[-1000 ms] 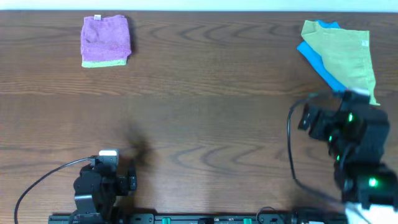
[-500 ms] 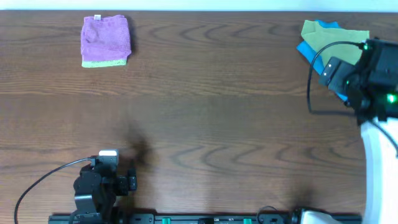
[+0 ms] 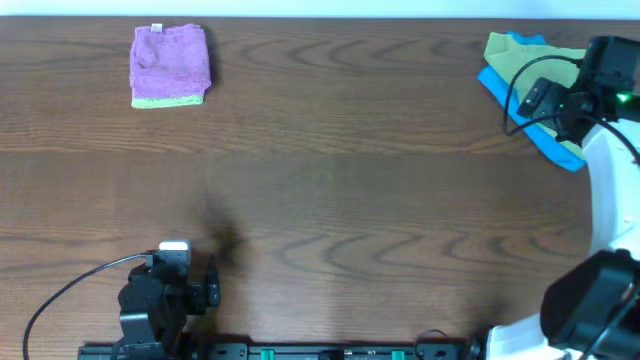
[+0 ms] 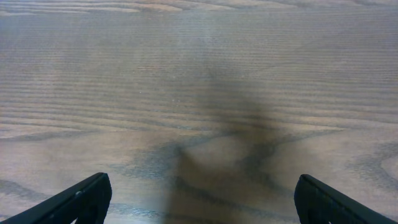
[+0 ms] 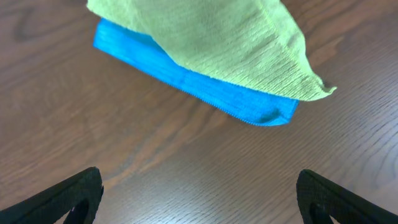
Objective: Fold the cloth
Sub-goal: 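Lower the right gripper and pinch the yellow-green cloth's edge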
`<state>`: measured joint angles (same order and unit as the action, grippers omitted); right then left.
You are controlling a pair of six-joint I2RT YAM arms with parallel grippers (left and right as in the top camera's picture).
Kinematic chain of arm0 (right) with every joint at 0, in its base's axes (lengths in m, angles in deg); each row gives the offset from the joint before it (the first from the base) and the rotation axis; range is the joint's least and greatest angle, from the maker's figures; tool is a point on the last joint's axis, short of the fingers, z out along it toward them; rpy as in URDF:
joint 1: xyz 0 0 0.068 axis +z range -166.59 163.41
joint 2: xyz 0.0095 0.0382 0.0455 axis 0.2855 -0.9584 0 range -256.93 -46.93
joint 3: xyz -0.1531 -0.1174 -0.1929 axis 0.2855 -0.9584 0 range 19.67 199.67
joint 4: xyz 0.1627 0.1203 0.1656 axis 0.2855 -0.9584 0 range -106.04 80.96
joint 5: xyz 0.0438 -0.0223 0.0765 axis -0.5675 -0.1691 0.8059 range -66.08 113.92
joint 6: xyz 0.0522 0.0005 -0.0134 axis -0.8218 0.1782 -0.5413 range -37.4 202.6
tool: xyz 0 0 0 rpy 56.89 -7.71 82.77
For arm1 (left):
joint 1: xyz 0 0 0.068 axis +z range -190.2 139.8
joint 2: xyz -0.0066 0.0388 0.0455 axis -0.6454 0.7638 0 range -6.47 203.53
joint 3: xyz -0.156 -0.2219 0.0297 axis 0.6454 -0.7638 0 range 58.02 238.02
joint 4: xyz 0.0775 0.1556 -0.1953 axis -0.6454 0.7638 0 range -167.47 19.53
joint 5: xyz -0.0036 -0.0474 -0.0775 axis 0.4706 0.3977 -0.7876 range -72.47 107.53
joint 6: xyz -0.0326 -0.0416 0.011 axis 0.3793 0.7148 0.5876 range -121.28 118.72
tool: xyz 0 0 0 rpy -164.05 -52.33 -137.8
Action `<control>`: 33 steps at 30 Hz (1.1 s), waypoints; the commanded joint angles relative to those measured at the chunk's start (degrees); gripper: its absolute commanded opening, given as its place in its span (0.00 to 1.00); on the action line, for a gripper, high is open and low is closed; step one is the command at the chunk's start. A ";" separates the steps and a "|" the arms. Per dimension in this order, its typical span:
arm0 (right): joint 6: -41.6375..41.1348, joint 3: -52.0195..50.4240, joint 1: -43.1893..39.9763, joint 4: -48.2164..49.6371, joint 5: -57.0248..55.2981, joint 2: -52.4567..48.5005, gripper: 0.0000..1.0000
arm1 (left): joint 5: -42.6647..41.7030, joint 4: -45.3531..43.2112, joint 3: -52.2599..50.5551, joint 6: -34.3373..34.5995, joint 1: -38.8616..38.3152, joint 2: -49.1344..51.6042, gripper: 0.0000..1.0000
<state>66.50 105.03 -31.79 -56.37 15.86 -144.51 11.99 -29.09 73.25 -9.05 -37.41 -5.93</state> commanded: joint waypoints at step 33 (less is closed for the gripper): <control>-2.10 9.38 -12.02 26.80 7.52 -21.70 0.99 | 1.07 2.38 -2.10 -1.44 -0.31 -0.33 0.95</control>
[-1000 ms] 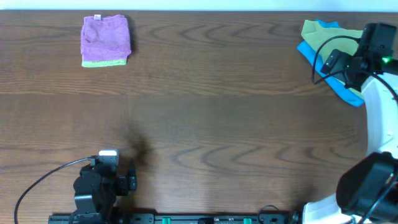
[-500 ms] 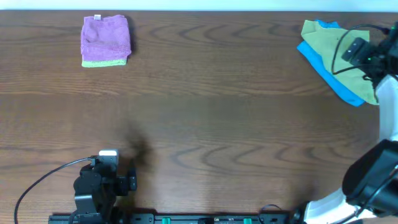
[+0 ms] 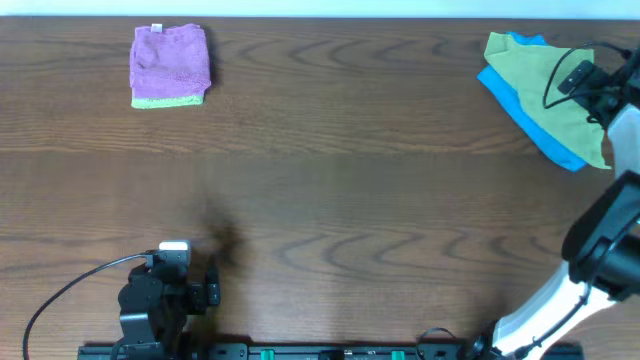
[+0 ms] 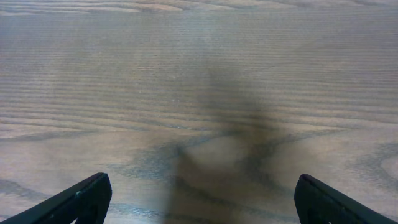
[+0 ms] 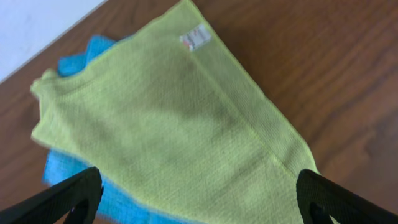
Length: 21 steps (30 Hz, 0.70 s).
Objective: Fold the cloth
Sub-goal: 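Lower the right gripper and pinch the yellow-green cloth's edge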
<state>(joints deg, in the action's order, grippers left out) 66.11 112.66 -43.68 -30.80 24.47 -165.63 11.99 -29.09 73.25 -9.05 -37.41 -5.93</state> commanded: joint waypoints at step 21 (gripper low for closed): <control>-0.13 1.73 -1.99 3.13 -4.22 -9.29 0.92 | 1.07 2.38 -2.10 -1.44 -0.31 -0.33 0.95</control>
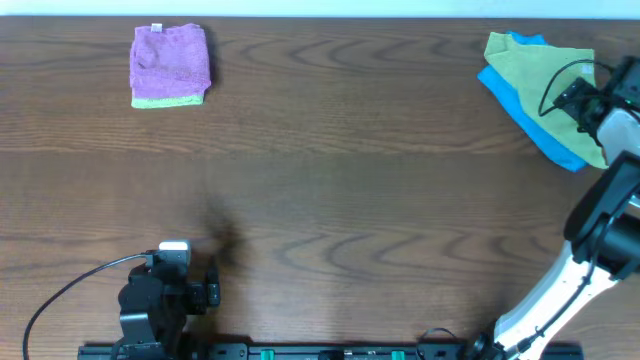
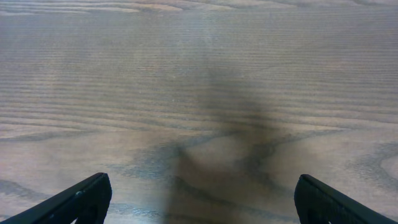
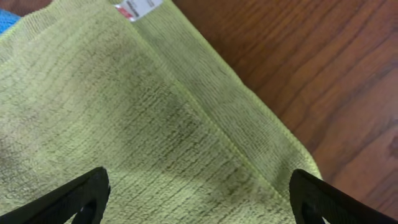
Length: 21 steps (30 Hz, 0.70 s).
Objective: Fold the cloth
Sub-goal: 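Lower the right gripper and pinch the yellow-green cloth's edge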
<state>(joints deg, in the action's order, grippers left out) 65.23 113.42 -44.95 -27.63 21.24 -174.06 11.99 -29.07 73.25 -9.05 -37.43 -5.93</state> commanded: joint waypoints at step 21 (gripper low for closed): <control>1.16 0.96 -1.36 -2.01 -0.11 -3.39 0.55 | 1.09 2.36 -2.10 -1.44 -0.28 -0.33 0.95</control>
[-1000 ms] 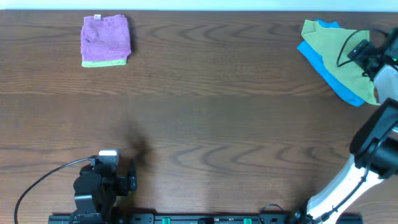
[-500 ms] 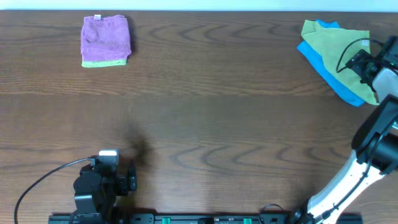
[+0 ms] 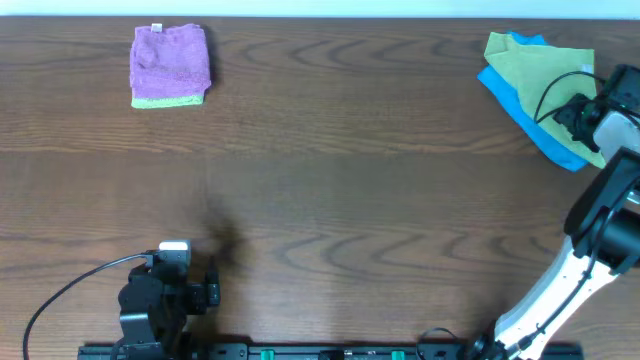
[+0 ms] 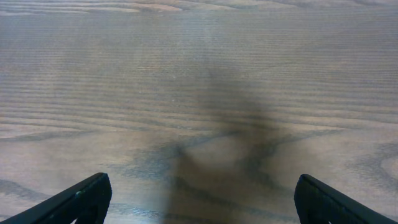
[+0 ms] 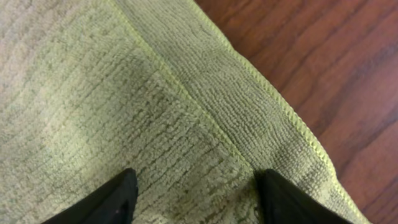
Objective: Fold the cloth
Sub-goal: 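Lower the right gripper and pinch the yellow-green cloth's edge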
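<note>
A green cloth [image 3: 540,70] lies spread over a blue cloth [image 3: 503,88] at the table's far right corner. My right gripper [image 3: 585,115] is down on the green cloth's right side. In the right wrist view the green cloth [image 5: 155,93] fills the frame, and the gripper [image 5: 196,196] is open with its two fingertips pressed on the fabric near a hem ridge. My left gripper [image 4: 199,199] is open over bare wood near the front left; the overhead view shows it [image 3: 200,288] parked there.
A folded purple cloth [image 3: 170,62] with a green edge lies at the far left. The brown wooden table [image 3: 350,190] stretches between the two arms. Bare wood [image 5: 354,68] shows just beyond the green cloth's right hem.
My right gripper has dropped closer onto the green cloth, and its fingers stand nearer together than before. The white tag has left the right wrist view. The left arm has not moved.
My right gripper was open beside the front end of the green and blue cloths. Then it stood above the green cloth with the tag in view, then lower over it. Now its fingertips rest on the fabric. The left gripper stayed parked and open throughout.
</note>
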`<state>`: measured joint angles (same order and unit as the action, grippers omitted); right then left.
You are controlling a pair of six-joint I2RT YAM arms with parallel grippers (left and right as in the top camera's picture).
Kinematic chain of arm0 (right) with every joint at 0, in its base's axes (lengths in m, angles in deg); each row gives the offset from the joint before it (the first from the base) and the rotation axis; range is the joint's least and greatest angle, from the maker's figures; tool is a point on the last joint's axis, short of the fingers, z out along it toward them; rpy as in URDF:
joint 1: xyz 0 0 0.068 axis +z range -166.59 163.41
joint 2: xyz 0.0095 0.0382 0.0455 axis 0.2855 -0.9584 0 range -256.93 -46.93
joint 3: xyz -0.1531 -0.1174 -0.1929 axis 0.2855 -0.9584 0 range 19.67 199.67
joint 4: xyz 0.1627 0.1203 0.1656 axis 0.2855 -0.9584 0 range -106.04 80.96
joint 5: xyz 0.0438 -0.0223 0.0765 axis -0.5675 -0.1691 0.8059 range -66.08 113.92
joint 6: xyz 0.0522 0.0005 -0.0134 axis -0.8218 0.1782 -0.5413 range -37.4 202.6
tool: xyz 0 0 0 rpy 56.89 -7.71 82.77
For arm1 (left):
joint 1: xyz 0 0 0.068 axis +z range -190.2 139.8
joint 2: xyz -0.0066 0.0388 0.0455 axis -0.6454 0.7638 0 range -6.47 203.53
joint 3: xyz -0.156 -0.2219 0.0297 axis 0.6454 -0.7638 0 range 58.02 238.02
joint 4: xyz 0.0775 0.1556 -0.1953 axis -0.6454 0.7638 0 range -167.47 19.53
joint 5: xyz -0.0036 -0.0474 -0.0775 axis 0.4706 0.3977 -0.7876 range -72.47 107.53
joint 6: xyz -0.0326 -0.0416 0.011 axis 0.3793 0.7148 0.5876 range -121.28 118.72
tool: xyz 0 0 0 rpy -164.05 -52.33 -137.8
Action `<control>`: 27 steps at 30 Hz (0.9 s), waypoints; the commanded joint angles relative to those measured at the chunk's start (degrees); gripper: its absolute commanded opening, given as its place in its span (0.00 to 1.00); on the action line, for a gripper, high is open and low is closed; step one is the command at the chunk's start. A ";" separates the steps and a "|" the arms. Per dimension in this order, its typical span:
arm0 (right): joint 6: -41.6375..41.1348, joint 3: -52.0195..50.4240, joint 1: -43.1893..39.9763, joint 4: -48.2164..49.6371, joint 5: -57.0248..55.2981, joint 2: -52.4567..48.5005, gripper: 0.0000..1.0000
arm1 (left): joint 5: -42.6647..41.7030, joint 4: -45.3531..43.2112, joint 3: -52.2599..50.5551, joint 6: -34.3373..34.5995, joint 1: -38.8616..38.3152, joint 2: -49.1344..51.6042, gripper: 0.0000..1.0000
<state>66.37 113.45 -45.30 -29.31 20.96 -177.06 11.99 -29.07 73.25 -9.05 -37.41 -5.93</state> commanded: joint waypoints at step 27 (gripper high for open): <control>7.10 1.01 0.35 -9.70 3.30 14.84 0.01 | 1.07 2.36 -2.10 -1.44 -0.31 -0.33 0.95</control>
<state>71.75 113.49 -45.23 -37.92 23.12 -165.47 11.99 -29.07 73.25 -9.05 -37.41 -5.93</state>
